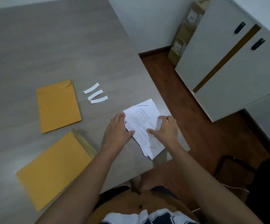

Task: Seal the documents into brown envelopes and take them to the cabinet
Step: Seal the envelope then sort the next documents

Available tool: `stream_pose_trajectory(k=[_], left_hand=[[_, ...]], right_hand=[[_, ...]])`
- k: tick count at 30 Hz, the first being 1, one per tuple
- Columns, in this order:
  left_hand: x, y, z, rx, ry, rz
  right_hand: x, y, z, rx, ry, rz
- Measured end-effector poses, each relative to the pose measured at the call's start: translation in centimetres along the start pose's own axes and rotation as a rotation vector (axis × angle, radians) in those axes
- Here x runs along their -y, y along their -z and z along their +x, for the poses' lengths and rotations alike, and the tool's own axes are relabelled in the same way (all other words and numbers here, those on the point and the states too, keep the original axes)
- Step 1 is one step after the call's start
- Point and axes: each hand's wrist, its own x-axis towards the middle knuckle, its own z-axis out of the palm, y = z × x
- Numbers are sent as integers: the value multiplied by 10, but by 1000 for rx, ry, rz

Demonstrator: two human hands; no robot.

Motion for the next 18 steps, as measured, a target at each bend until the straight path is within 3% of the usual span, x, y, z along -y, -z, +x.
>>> stream_pose_trajectory(k=[7,18], left_hand=[[-22,-4,46,102,1,201],[-34,-1,66,173,45,217]], right_hand=[[-1,-6,2,-24,-9,-9],[0,-4,5,-16,-11,-3]])
